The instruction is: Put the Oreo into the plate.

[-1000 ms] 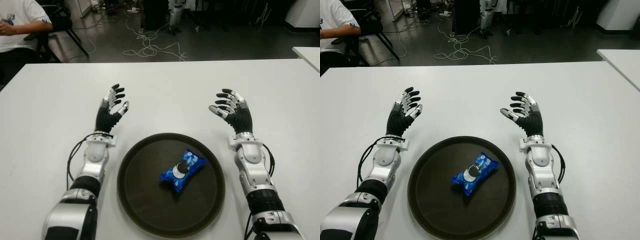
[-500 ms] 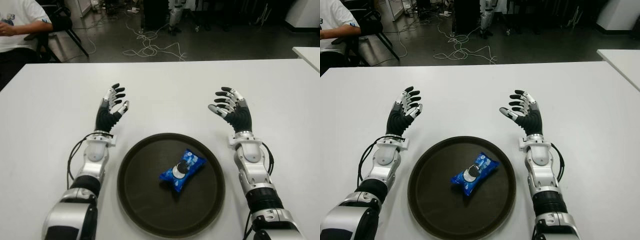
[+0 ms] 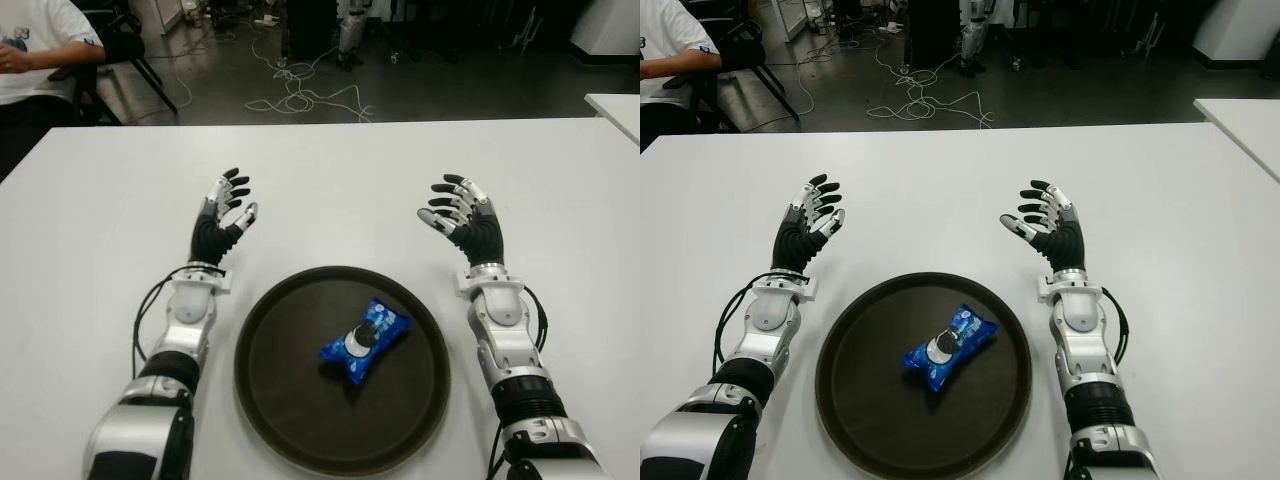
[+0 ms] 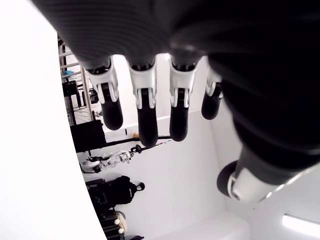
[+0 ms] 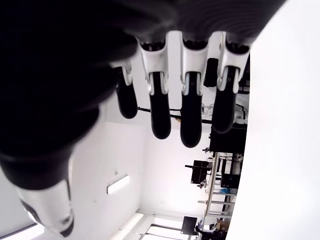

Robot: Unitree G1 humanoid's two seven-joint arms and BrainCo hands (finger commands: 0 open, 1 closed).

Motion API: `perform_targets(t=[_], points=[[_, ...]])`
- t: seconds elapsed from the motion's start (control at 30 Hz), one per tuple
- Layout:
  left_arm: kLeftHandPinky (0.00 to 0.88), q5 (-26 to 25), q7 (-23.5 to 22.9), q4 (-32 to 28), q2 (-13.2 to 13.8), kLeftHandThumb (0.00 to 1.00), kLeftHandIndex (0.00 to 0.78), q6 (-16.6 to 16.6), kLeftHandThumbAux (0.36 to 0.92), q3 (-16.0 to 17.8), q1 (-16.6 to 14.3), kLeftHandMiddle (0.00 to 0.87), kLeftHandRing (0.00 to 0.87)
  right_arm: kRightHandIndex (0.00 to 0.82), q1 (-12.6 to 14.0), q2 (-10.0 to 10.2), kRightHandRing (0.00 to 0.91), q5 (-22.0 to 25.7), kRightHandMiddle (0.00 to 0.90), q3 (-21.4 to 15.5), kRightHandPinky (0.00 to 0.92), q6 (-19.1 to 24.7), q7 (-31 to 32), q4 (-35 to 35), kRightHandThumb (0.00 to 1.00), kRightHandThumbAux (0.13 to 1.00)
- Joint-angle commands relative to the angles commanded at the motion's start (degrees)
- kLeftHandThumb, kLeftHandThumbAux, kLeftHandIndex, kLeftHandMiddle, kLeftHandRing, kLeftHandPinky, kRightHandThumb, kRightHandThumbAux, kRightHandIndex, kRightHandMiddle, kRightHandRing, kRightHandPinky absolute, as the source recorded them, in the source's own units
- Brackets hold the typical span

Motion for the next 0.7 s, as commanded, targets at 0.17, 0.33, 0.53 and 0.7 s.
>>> perform_targets(t=[0.17,0.33,0.53,0.7], points=[[0.196,-0.4,-0.5,0.3,-0.1,0.182,0.113,0.3,0.672,0.2,-0.1,0.218,0.213,0.250,0.0,0.0,0.356,0.1,0.338,-0.1,0.371,-0.1,0.1,0.1,0.047,0.734],[0.260,-1.0,-1.6,1.0,0.0,0.178,0.123,-0.2,0.640,0.5,-0.3,0.241,0.254,0.250,0.0,0.0,0.385,0.5,0.358,-0.2,0.391,0.1,0.3,0.3,0.041,0.706],[0.322,-1.5,-2.8,1.4,0.0,0.161,0.129,-0.8,0.611,0.8,-0.5,0.261,0.295,0.253,-0.1,0.1,0.416,0.6,0.379,-0.3,0.424,0.5,0.5,0.3,0.050,0.691],[0.413,-2.1,-3.9,1.7,0.1,0.169,0.149,-0.9,0.615,0.9,-0.7,0.300,0.355,0.264,-0.2,0.1,0.458,0.5,0.408,-0.3,0.449,0.8,0.5,0.3,0.053,0.715]])
